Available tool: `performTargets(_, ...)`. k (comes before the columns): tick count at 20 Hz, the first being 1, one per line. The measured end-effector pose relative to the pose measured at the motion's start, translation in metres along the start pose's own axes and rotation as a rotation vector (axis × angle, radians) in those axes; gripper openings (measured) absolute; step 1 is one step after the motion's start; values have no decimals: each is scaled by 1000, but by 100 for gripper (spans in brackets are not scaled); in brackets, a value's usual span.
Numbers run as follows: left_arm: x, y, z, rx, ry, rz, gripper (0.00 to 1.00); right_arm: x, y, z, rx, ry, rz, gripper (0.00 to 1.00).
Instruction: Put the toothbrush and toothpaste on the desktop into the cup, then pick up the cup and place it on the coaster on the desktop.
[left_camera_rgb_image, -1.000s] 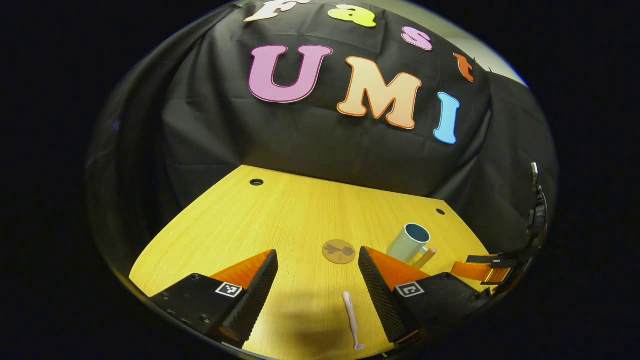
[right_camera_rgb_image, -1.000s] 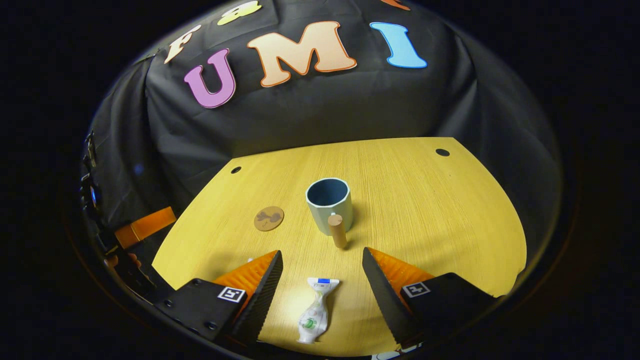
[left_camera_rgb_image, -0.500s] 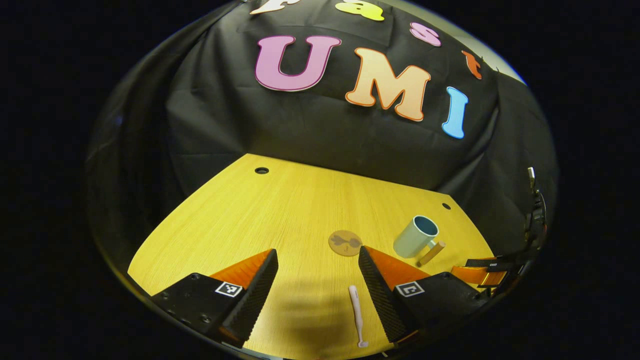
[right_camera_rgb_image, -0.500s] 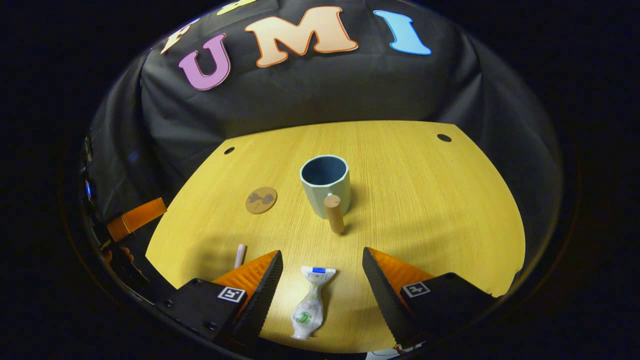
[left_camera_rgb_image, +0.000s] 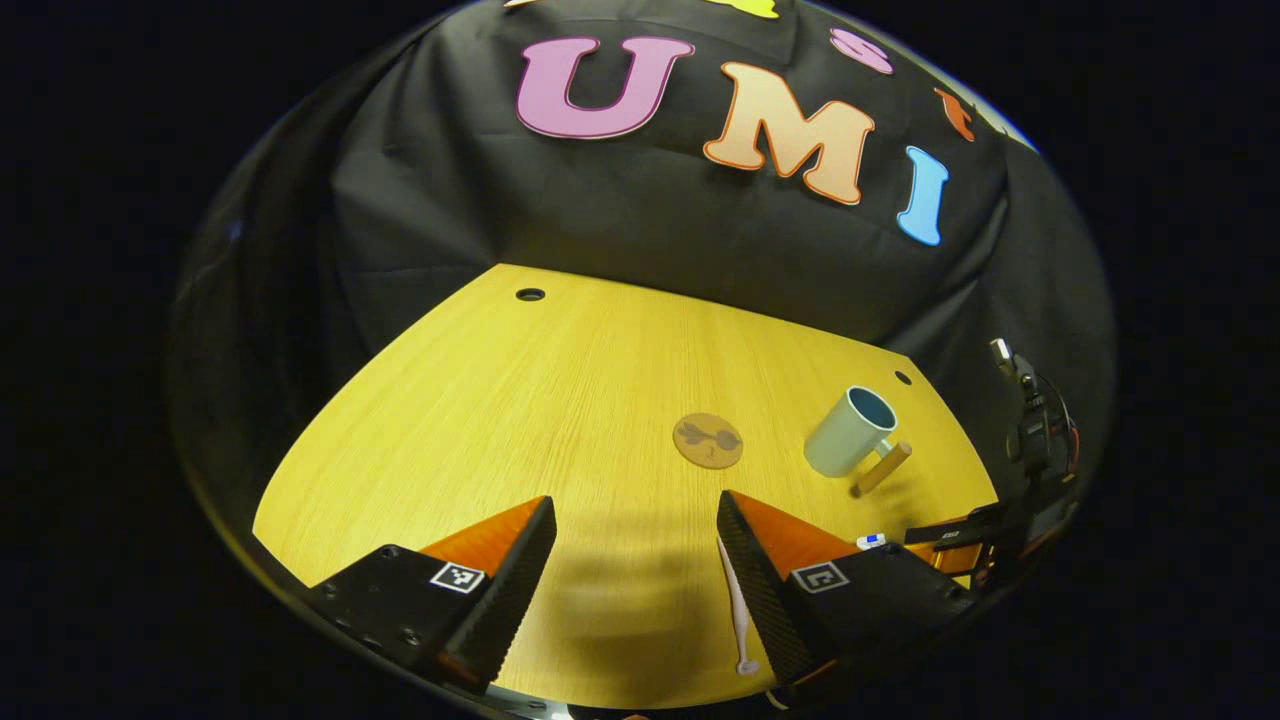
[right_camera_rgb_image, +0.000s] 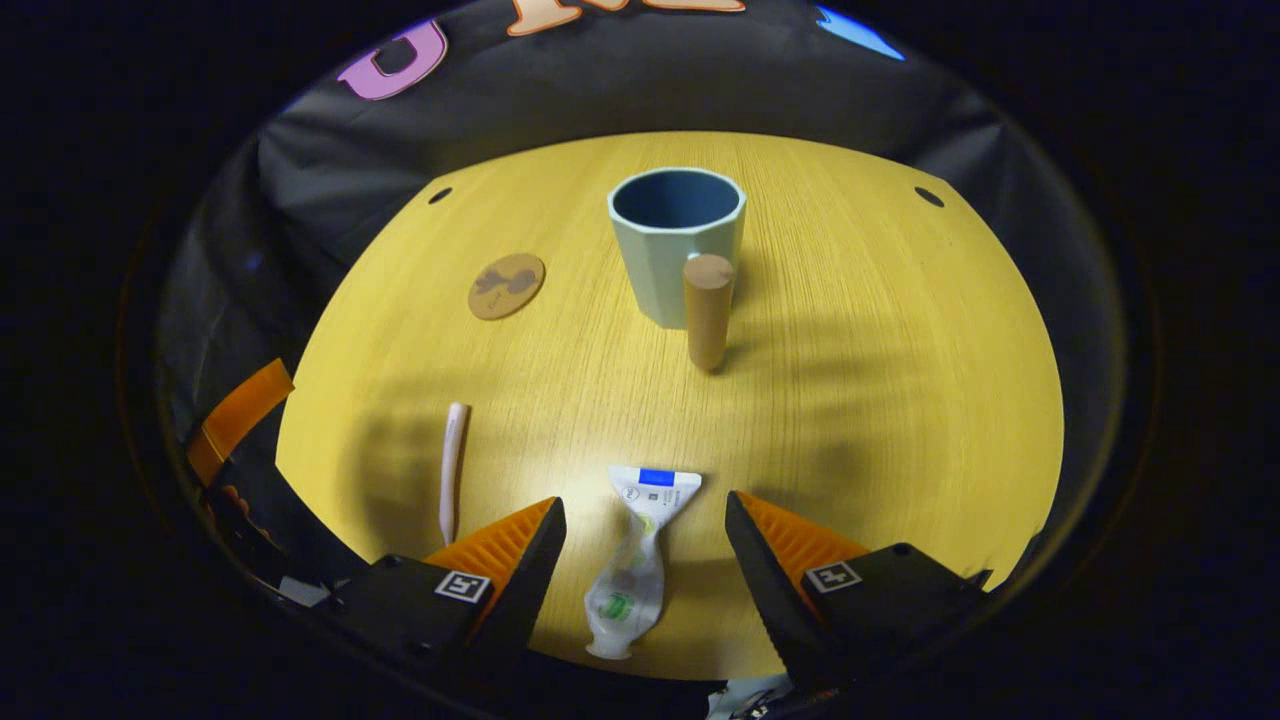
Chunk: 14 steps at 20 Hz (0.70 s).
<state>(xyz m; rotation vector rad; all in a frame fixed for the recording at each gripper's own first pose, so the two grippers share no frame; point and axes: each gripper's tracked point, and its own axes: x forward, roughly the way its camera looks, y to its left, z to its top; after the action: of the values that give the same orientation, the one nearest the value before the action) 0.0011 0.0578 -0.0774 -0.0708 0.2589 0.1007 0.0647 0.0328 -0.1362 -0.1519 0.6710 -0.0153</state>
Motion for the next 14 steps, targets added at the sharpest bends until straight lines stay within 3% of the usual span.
performTargets(1, 2, 0, -3, -8, 8, -6, 95, 2, 1, -2, 6, 29, -1, 93)
performTargets(3, 5, -1, -7, -18, 25, -12, 95, 9, -1, -5, 4, 71, -27, 99)
performTargets(5, 6, 1, -12, -22, 44, -14, 95, 13, -1, -7, -8, 101, -47, 98)
performTargets(8, 9, 5, -21, -35, 70, -6, 95, 19, -1, -15, -22, 159, -64, 87)
performTargets(9, 8, 5, -21, -47, 74, -10, 95, 21, -2, -18, -29, 175, -71, 90)
performTargets(10, 8, 5, -22, -57, 73, -16, 95, 23, -4, -20, -37, 187, -84, 84)
performTargets(11, 8, 5, -22, -63, 74, -16, 95, 24, -4, -20, -35, 189, -87, 70)
performTargets(12, 8, 5, -24, -66, 75, -15, 95, 24, -4, -19, -30, 192, -89, 73)
performTargets(14, 10, 6, -26, -74, 83, -13, 95, 26, -5, -19, -16, 205, -92, 59)
